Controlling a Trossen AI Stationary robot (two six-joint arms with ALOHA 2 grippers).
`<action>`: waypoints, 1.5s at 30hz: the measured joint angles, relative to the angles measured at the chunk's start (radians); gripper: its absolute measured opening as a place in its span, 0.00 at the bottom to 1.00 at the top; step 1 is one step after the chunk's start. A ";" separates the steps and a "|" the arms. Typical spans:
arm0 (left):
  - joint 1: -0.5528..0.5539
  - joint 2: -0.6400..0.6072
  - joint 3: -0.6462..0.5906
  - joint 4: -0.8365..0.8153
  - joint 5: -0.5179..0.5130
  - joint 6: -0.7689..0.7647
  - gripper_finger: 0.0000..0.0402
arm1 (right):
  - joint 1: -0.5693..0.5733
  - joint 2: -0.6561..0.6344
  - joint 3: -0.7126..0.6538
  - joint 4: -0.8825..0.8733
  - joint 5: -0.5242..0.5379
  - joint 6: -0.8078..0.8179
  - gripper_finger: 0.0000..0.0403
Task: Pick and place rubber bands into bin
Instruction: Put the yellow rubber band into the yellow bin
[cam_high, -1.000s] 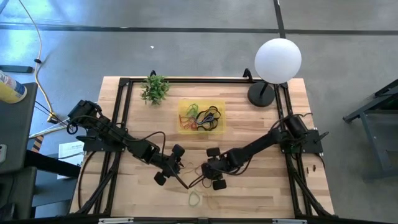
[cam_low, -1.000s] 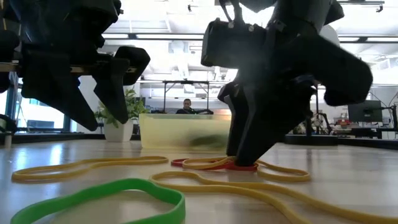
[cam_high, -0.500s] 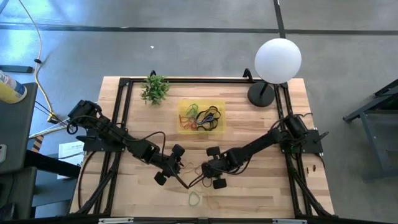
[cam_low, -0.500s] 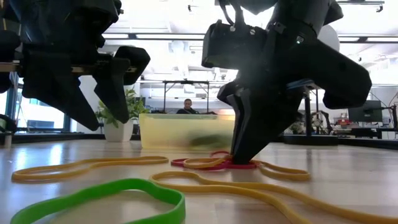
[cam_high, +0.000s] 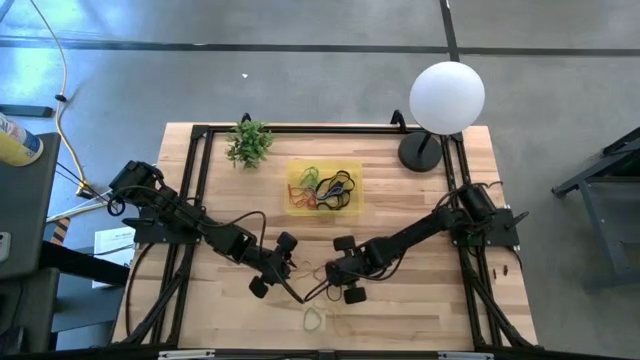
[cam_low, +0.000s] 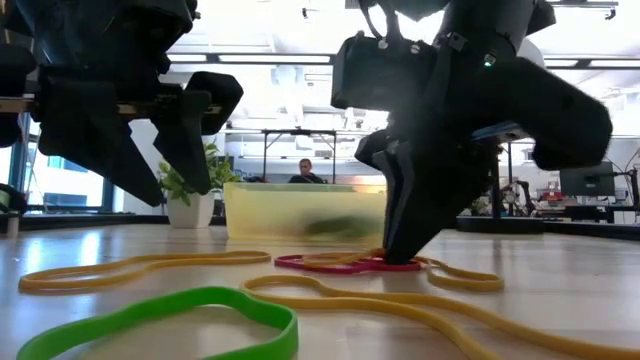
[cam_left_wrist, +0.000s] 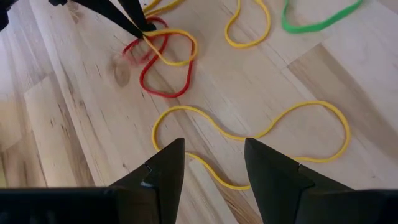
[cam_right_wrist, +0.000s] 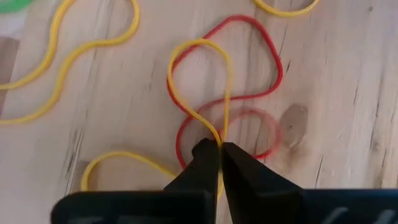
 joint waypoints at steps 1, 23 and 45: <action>0.000 0.000 0.000 0.000 0.000 0.000 0.39 | 0.000 -0.004 -0.001 -0.006 -0.002 0.000 0.03; 0.000 0.000 0.000 -0.001 -0.026 -0.006 0.39 | 0.002 -0.114 0.000 -0.060 0.047 -0.025 0.01; 0.000 0.000 0.000 0.007 -0.049 -0.007 0.39 | -0.146 -0.412 0.001 -0.048 0.445 -0.390 0.00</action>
